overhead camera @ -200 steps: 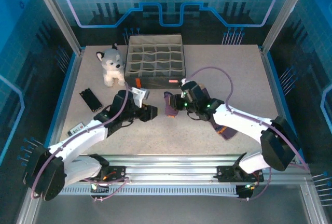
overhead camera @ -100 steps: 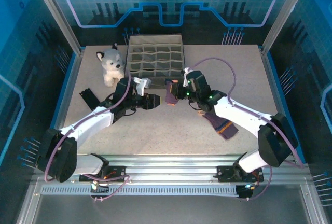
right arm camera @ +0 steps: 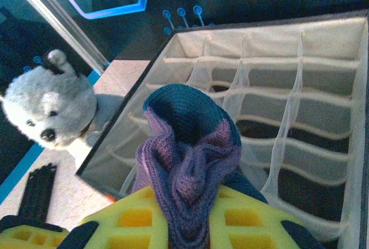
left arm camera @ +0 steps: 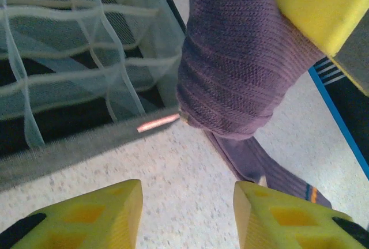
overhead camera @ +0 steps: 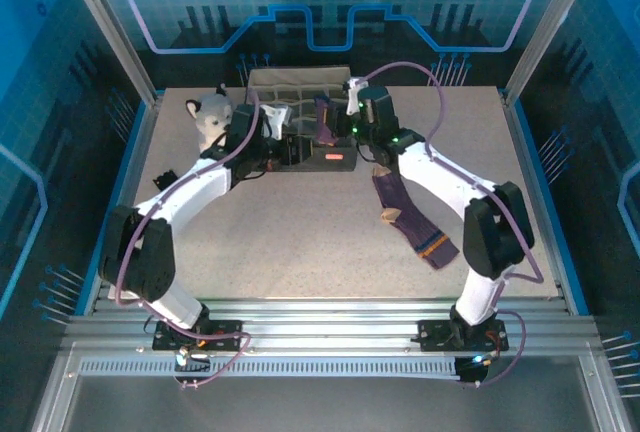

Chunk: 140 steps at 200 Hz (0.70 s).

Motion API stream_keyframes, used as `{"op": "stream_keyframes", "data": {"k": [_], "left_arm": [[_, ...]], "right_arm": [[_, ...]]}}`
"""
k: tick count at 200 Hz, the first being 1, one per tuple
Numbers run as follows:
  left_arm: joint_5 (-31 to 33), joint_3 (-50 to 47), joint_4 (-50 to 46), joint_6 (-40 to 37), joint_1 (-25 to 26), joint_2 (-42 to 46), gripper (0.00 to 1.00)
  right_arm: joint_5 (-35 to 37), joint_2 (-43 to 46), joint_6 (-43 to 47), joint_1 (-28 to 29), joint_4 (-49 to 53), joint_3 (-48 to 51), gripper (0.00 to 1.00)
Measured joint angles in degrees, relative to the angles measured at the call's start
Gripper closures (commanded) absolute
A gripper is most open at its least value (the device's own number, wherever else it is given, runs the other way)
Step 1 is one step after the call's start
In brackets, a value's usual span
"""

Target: Roll the socks

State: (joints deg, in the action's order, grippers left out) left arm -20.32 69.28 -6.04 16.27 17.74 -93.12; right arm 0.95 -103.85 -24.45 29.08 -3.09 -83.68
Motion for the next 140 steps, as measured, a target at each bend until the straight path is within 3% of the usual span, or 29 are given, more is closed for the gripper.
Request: {"op": "stream_keyframes", "data": {"k": [74,140], "left_arm": [[0.85,12.59,-3.45,-1.84,-0.33,-12.96,0.61],[2.97,13.53,-6.43,-5.35,-0.33,-16.85,0.61]], "right_arm": [[-0.63,-17.4,10.91,-2.56,-4.72,-14.01,1.0],[-1.29,-23.1,15.17,-5.6,-9.44,-19.19,1.0]]}}
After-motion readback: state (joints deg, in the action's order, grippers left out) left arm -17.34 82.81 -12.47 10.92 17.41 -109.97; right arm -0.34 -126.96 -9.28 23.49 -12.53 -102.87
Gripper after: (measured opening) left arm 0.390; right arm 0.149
